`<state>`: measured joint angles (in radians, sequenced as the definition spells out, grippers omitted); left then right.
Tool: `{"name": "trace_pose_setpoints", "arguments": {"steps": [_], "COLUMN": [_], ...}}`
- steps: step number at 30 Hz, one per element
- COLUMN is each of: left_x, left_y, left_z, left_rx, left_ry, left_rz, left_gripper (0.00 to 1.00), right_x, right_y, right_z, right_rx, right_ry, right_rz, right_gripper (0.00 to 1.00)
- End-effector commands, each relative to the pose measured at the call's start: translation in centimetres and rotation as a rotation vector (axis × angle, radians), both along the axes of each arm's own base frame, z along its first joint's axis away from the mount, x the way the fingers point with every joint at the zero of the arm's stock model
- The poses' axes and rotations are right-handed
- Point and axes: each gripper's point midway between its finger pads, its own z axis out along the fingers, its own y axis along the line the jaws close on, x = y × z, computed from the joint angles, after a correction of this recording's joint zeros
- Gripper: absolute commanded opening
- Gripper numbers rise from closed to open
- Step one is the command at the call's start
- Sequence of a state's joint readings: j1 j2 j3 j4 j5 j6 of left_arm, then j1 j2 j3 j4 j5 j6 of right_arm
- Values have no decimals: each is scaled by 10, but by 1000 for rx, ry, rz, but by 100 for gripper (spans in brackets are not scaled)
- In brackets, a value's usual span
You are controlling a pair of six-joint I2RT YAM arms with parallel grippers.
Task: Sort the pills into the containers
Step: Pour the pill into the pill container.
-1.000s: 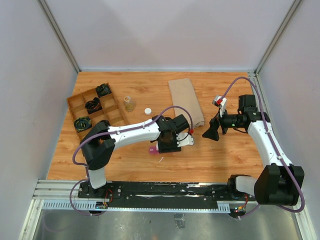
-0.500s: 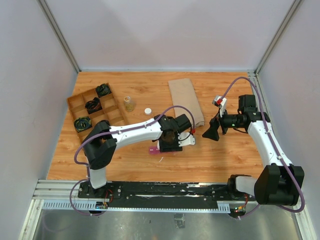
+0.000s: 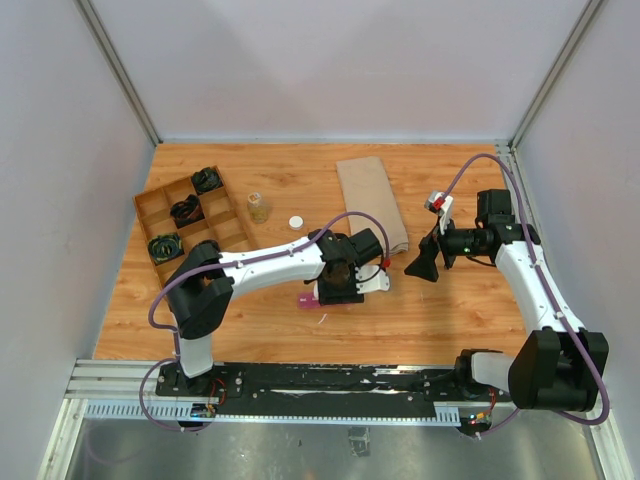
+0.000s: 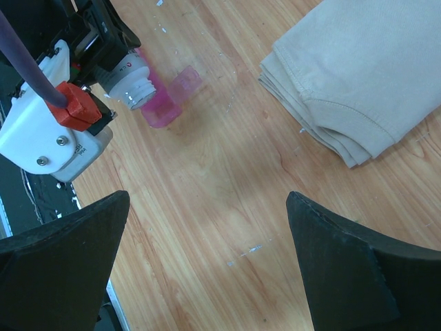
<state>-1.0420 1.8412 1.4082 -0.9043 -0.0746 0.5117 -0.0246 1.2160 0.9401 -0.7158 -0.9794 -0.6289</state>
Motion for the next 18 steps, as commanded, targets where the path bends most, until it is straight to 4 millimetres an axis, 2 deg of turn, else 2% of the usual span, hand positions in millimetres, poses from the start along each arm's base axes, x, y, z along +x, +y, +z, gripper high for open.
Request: {"name": "trace_pose_setpoints", "arguments": {"steps": [1,2,4,6,9,12,14,15,18], "left_x": [-1,2,0,0,-3,11,-3,-4,1], "left_y": [-3,3,-3,-1,-11,8,-9,-10,3], "left_z": [0,-1,1,-3,5,-1,5,4,-4], "left_rx": [-10,14,-18,4,-41,5,-31,-31,1], "left_ry": [-15,-15,0,-6,-7,-13,-8,-11,-3], "left_rz": [-26,-3,-5,-15,-28,30,-31,-37,6], "left_gripper": [0,0,0,0,0,0,0,0,0], "right_x": [5,5,5,5,5,5,5,6,5], "right_y": [-3,-3,-4,-3,-4,-3,-4,-3,-4], "right_z": [13,13,13,13,13,13,13,13,13], "right_rx": [18,17,14,15,14,18,17,18,16], "right_ry": [-25,-23,-26,-25,-26,-26,-26,-26,-27], "right_rz": [-6,-6,-9,-9,-11,-9,-9,-9,-10], "right_gripper": [99,99,99,99,99,98,98,99,99]}}
